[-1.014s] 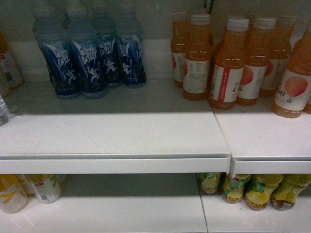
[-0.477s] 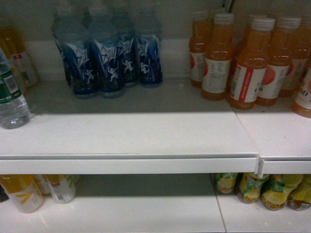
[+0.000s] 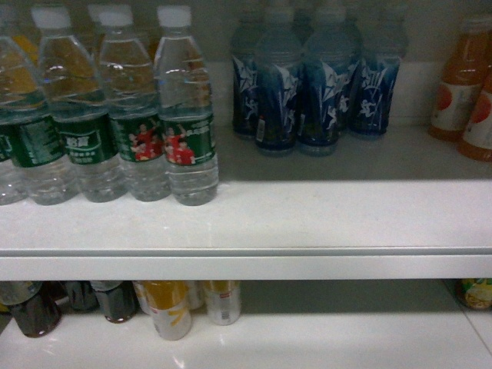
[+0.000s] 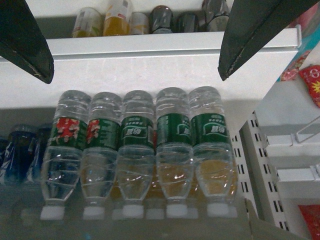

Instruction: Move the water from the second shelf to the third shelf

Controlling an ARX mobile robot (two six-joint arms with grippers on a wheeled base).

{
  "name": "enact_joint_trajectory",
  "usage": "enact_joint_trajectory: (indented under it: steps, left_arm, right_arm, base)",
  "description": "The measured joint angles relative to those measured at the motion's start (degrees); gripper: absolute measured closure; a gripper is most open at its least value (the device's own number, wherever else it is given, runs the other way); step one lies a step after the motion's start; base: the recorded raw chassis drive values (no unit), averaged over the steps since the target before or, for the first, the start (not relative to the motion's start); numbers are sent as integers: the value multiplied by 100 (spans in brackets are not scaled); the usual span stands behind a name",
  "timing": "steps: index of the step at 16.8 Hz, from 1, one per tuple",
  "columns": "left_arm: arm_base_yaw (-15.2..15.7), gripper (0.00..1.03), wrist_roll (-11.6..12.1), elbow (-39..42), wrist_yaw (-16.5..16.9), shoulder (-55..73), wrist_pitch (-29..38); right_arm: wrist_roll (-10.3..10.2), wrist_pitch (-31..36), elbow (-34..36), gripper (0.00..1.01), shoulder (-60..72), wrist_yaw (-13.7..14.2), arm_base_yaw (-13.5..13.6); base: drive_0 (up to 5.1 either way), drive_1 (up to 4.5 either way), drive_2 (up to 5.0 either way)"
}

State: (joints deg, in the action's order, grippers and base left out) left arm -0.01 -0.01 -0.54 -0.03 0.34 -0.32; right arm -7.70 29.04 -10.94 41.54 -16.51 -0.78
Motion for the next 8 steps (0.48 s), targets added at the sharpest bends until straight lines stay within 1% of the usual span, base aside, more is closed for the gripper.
enact_joint_trajectory:
  steps: [8]
  left_arm:
    - [0, 5, 0, 0, 4, 0, 2]
  right_arm:
    - [0, 7, 0, 59, -2, 7, 0]
  base:
    - [-493, 248, 248]
